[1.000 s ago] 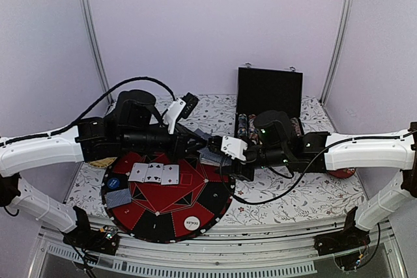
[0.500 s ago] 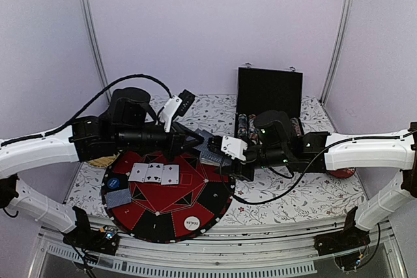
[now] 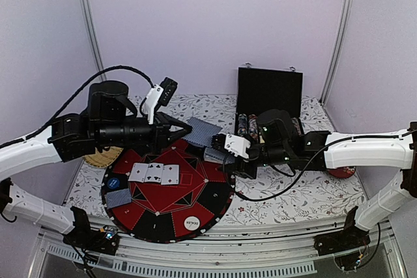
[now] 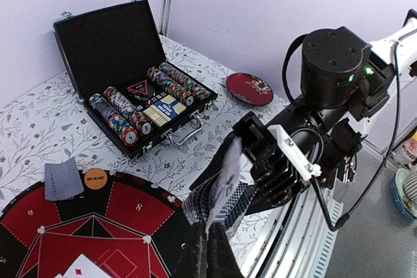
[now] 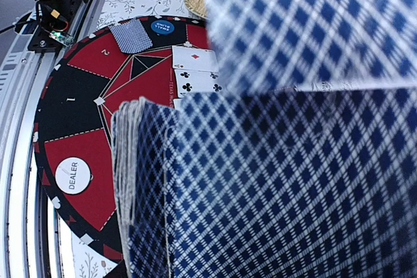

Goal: Distribute texas hold em gaming equipment
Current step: Pick up the poker card from the face-down deck piles, then distribute the poker card in the community card area.

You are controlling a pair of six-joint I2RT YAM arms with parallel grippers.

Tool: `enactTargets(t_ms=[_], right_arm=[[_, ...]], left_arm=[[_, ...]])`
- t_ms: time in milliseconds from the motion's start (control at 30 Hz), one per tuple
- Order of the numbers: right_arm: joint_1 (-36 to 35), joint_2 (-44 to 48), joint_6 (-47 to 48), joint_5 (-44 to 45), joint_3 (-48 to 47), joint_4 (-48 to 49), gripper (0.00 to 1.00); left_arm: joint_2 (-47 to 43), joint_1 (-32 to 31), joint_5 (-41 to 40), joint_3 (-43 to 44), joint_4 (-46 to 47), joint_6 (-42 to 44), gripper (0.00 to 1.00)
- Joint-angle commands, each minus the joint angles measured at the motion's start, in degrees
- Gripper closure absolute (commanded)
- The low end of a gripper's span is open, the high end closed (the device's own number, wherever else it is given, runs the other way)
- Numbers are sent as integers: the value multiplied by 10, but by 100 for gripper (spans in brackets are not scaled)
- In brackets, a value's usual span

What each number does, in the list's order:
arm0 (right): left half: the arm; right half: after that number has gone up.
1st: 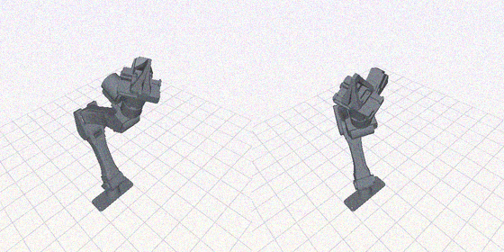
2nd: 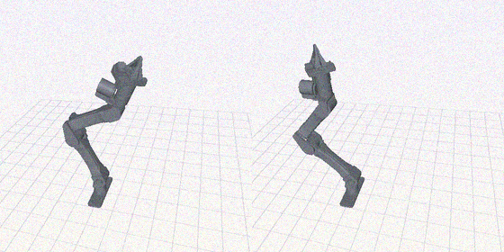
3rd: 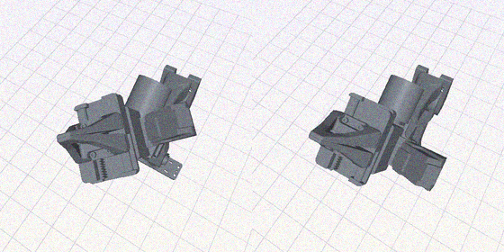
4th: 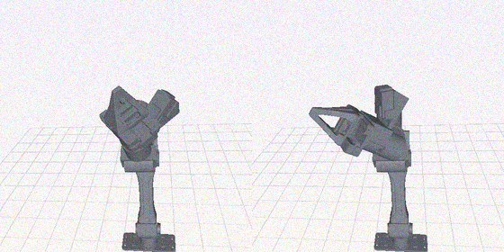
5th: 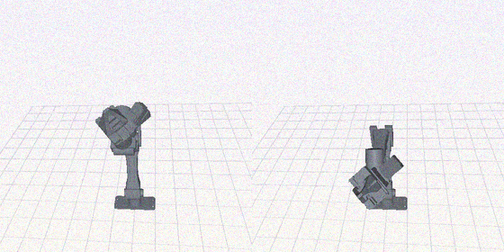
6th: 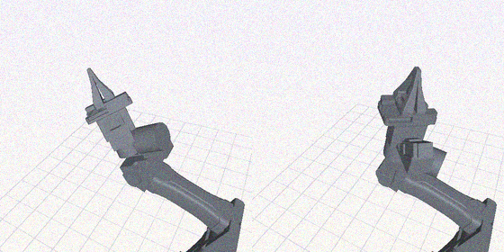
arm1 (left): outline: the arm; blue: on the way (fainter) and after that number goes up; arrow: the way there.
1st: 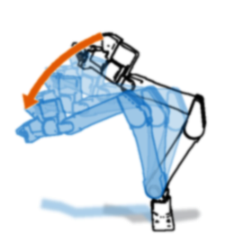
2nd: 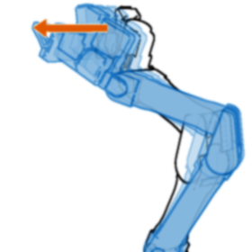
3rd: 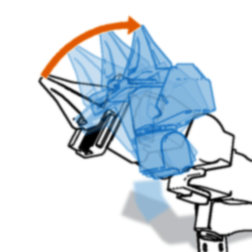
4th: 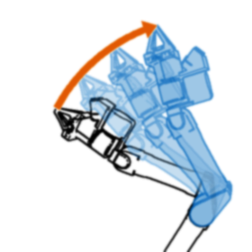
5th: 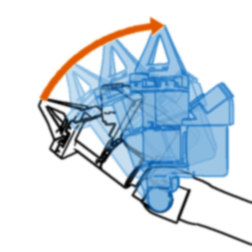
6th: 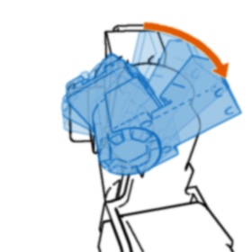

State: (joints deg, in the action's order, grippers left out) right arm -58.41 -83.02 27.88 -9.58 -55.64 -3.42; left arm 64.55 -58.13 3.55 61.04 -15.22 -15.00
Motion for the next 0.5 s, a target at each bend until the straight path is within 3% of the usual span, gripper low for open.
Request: enactTargets(t_ms=[0, 267, 467], right_arm=[[5, 4, 5, -2, 5, -1, 51], [5, 44, 33, 28, 22, -46, 51], [5, 53, 46, 44, 14, -81, 51]], left_arm=[[-13, 8, -24, 43, -70, 10, 100], [9, 141, 23, 100, -279, 76, 100], [146, 152, 77, 129, -356, 223, 100]])
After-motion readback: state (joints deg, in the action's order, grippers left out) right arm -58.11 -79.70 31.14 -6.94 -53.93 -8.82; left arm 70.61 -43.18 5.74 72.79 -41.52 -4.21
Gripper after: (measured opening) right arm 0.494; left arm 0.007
